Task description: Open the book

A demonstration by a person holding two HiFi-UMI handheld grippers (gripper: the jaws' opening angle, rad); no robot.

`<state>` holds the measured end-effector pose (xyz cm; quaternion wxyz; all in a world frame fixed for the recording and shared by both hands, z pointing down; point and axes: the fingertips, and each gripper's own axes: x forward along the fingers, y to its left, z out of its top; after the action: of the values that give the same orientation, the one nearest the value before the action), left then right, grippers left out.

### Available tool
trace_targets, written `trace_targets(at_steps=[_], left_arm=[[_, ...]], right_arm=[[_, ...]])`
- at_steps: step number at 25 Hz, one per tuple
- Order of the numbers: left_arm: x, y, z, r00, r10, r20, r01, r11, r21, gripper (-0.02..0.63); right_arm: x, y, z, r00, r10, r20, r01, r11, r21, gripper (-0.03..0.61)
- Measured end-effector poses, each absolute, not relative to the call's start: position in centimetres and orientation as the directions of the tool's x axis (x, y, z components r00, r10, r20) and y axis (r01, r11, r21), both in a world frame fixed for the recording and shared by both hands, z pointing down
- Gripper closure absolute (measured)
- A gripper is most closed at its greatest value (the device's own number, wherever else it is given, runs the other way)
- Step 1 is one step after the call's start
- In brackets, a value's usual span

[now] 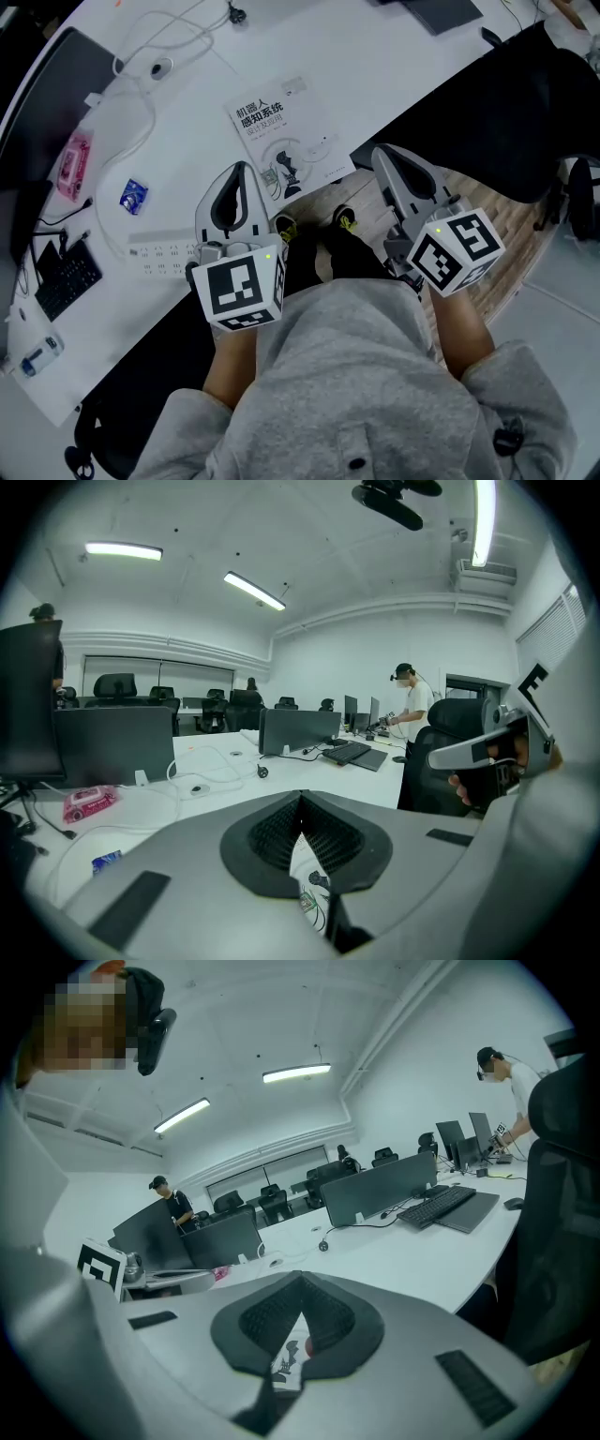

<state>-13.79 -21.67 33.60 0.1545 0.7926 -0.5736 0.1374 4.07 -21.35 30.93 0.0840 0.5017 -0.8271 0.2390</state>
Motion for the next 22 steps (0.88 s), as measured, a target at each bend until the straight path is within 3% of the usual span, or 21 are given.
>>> trace_targets(at_steps=[22], left_arm=[[-11.3,-21.8,44.6,0.293,-0.731,0.617,-0.952,-0.286,0.113,0.604]], right_arm=[[6.4,-21.9,43.0,-0.576,-0.688,0.441,-0.734,0.198,-0.650,0.534]])
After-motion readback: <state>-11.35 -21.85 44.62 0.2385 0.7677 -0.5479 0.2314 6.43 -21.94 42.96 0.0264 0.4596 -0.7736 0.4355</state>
